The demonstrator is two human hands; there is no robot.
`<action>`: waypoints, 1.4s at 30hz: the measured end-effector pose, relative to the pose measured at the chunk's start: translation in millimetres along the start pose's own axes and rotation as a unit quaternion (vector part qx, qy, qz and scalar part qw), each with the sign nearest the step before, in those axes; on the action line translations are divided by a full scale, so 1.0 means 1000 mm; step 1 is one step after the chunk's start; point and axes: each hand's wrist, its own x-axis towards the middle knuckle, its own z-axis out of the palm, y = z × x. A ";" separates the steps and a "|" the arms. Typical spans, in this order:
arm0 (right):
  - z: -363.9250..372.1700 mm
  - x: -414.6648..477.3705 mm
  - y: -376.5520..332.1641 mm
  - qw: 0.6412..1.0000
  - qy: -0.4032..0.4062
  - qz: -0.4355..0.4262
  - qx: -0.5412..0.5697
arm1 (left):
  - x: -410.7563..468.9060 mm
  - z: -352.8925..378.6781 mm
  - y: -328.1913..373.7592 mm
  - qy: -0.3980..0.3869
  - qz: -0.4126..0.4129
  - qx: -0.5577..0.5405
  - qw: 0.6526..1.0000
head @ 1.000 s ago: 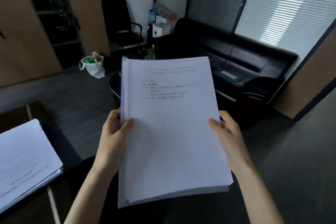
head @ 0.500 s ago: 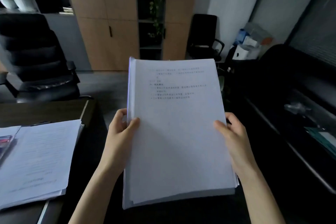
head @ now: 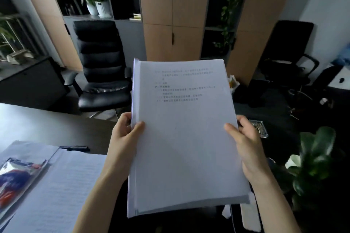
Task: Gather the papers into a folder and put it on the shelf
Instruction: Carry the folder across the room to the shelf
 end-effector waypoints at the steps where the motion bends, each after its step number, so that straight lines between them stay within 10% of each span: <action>1: 0.010 0.022 0.002 1.000 0.001 0.002 0.000 | 0.022 0.001 0.003 0.004 0.000 0.002 1.000; 42: 0.313 0.972 0.072 0.988 -0.152 0.007 -0.011 | 0.951 0.114 -0.023 0.153 0.006 -0.001 0.988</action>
